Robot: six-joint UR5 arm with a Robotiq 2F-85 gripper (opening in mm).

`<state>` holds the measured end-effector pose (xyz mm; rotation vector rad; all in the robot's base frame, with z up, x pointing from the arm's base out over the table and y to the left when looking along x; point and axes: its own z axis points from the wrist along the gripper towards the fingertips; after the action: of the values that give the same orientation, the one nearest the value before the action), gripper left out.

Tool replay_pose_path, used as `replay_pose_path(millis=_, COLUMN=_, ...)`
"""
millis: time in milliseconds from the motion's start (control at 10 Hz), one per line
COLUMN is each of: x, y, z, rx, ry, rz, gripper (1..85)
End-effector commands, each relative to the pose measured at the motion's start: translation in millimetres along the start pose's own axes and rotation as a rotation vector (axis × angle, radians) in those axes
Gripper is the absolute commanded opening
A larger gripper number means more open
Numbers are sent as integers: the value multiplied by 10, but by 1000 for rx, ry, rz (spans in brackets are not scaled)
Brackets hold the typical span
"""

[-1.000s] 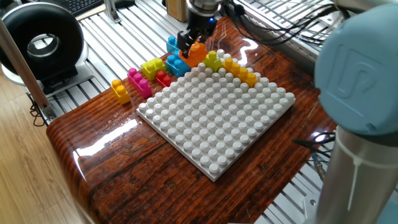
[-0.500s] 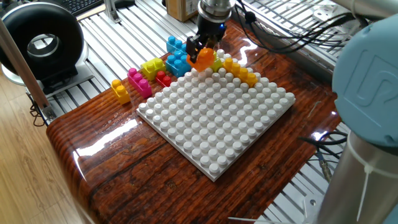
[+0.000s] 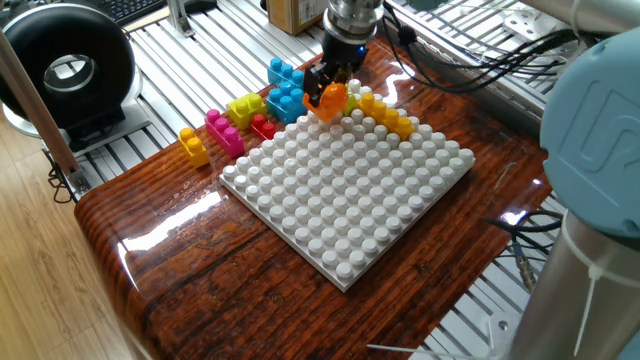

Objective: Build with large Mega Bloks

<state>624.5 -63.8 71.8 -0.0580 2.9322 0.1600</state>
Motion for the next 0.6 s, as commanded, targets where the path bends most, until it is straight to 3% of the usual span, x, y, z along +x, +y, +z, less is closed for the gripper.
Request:
replay_pose_path(millis=0, x=10, y=21, z=84, rx=0, ry=-18, rz=22, gripper=10)
replay_pose_path(millis=500, x=20, y=50, z=114, rx=5, ry=-21, rz=40, gripper=10)
